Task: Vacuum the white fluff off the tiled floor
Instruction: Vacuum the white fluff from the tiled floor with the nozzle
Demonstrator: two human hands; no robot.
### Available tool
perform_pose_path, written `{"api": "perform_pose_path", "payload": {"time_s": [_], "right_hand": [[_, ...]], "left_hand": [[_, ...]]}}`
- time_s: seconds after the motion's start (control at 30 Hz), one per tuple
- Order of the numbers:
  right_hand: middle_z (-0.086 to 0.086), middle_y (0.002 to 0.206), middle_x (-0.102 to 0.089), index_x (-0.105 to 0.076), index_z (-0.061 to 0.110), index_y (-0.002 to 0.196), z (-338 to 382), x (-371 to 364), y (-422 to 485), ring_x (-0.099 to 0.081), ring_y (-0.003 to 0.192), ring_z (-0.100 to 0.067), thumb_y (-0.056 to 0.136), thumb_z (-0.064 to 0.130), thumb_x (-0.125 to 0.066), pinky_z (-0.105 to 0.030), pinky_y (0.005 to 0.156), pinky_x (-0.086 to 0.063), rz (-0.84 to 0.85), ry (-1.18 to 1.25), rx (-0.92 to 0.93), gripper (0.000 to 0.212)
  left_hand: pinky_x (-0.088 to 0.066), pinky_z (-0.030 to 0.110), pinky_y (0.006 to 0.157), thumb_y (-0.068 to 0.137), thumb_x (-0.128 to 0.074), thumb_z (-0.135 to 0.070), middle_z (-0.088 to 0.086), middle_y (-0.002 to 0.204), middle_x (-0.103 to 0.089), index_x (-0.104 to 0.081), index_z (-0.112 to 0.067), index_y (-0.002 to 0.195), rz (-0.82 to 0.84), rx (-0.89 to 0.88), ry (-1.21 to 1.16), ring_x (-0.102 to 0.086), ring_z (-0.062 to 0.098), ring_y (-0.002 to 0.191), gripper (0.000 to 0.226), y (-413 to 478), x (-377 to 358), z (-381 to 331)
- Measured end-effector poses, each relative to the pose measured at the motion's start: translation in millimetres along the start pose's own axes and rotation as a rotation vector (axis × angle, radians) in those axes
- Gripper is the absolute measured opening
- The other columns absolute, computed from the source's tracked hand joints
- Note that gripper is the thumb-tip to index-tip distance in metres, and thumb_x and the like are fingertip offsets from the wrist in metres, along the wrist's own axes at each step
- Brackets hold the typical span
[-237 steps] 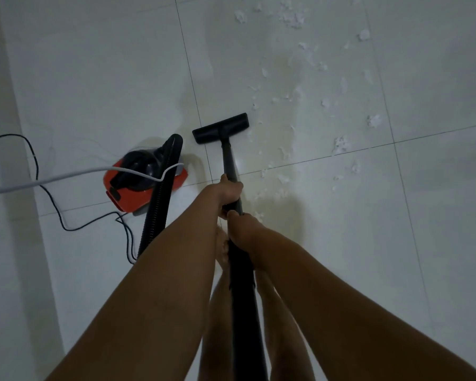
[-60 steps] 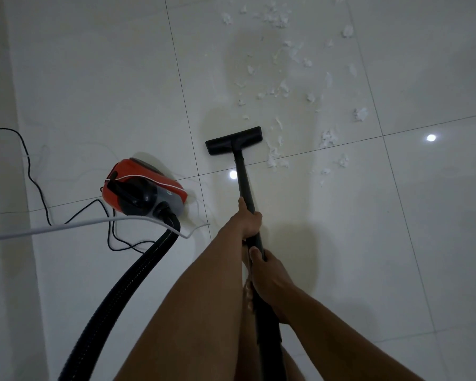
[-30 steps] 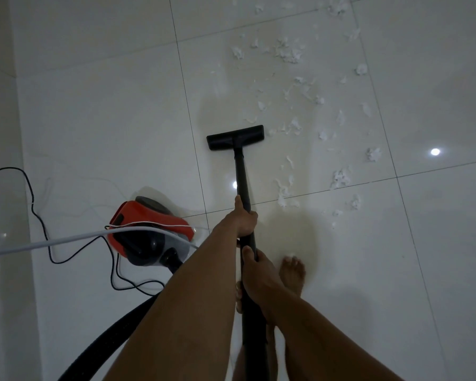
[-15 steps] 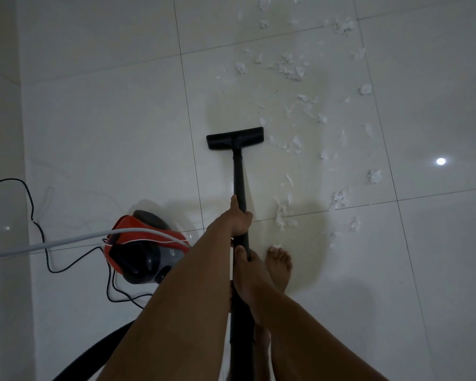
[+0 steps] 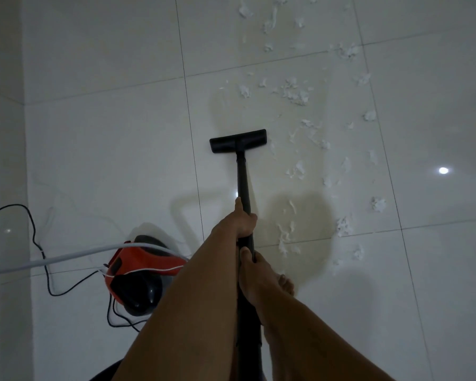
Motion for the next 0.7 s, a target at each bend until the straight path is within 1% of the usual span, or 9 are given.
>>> {"api": "perform_pose_path", "payload": {"time_s": [0.07, 0.17, 0.27, 0.3, 0.37, 0.43, 0.47, 0.57, 0.7], "right_hand": [[-0.028, 0.128, -0.059, -0.035, 0.018, 0.153, 14, -12, 5, -0.059, 0.116, -0.041, 0.11, 0.032, -0.029, -0.007, 0.023, -0.029, 0.035, -0.043, 0.036, 0.045], [-0.028, 0.126, -0.061, -0.036, 0.022, 0.152, 36, -18, 20, -0.061, 0.112, -0.041, 0.11, 0.033, -0.029, -0.007, 0.024, -0.031, -0.014, -0.111, 0.048, 0.045], [-0.025, 0.119, -0.064, -0.036, 0.028, 0.151, 58, -23, 29, -0.064, 0.104, -0.039, 0.11, 0.035, -0.027, -0.008, 0.028, -0.038, -0.066, -0.06, 0.058, 0.043], [-0.022, 0.111, -0.067, -0.037, 0.028, 0.15, 65, -28, 30, -0.067, 0.096, -0.037, 0.11, 0.035, -0.028, -0.009, 0.029, -0.039, -0.057, -0.053, 0.055, 0.042], [-0.014, 0.091, -0.069, -0.041, 0.027, 0.147, 75, -36, 34, -0.068, 0.063, -0.023, 0.109, 0.036, -0.029, -0.01, 0.03, -0.04, -0.045, -0.042, 0.04, 0.04], [-0.018, 0.09, -0.07, -0.044, 0.026, 0.142, 83, -41, 43, -0.057, 0.046, -0.011, 0.109, 0.036, -0.03, -0.012, 0.03, -0.041, -0.033, -0.038, 0.023, 0.038], [-0.021, 0.091, -0.069, -0.046, 0.025, 0.139, 86, -42, 47, -0.055, 0.044, -0.01, 0.108, 0.036, -0.03, -0.012, 0.03, -0.041, -0.031, -0.02, 0.023, 0.037], [-0.015, 0.082, -0.063, -0.049, 0.021, 0.131, 98, -47, 55, -0.055, 0.041, -0.01, 0.108, 0.037, -0.032, -0.015, 0.032, -0.043, -0.018, 0.02, 0.016, 0.033], [-0.015, 0.08, -0.059, -0.05, 0.017, 0.127, 105, -47, 63, -0.054, 0.04, -0.011, 0.108, 0.038, -0.031, -0.015, 0.033, -0.043, -0.002, 0.01, -0.004, 0.034]], "left_hand": [[-0.049, 0.052, 0.111, 0.111, -0.036, -0.037, 0.02, 0.158, -0.044, 0.022, -0.033, 0.162, 0.0, -0.01, 0.008, -0.06, 0.041, 0.126, 0.078, 4, 15, -12], [-0.048, 0.051, 0.111, 0.111, -0.037, -0.036, 0.021, 0.159, -0.043, 0.022, -0.031, 0.162, -0.003, -0.022, 0.026, -0.059, 0.041, 0.128, 0.079, 14, 38, -29], [-0.047, 0.053, 0.113, 0.111, -0.038, -0.036, 0.021, 0.159, -0.043, 0.022, -0.032, 0.162, -0.001, -0.018, 0.036, -0.058, 0.041, 0.129, 0.079, 23, 58, -39], [-0.047, 0.053, 0.113, 0.111, -0.038, -0.036, 0.021, 0.159, -0.043, 0.023, -0.033, 0.162, 0.002, -0.014, 0.038, -0.058, 0.041, 0.129, 0.079, 25, 64, -42], [-0.048, 0.053, 0.112, 0.11, -0.037, -0.037, 0.022, 0.156, -0.047, 0.023, -0.034, 0.162, 0.007, -0.011, 0.049, -0.06, 0.041, 0.128, 0.079, 30, 76, -48], [-0.048, 0.053, 0.112, 0.11, -0.037, -0.037, 0.023, 0.154, -0.05, 0.024, -0.035, 0.161, 0.012, -0.014, 0.057, -0.061, 0.04, 0.127, 0.08, 36, 87, -55], [-0.048, 0.053, 0.111, 0.109, -0.037, -0.037, 0.022, 0.154, -0.05, 0.024, -0.036, 0.161, 0.015, -0.012, 0.06, -0.06, 0.04, 0.127, 0.08, 39, 92, -58], [-0.049, 0.053, 0.111, 0.109, -0.037, -0.037, 0.022, 0.154, -0.049, 0.024, -0.038, 0.16, 0.012, -0.006, 0.064, -0.06, 0.04, 0.127, 0.08, 46, 104, -66], [-0.051, 0.052, 0.108, 0.109, -0.036, -0.037, 0.022, 0.149, -0.055, 0.024, -0.038, 0.16, 0.012, -0.013, 0.071, -0.063, 0.037, 0.122, 0.08, 53, 111, -76]]}}
Point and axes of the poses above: each hand's wrist, its own y-axis towards the middle knuckle, its own x-axis out of the back of the hand, z = x × y, the point moved 10 cm from there along y, towards the middle knuckle
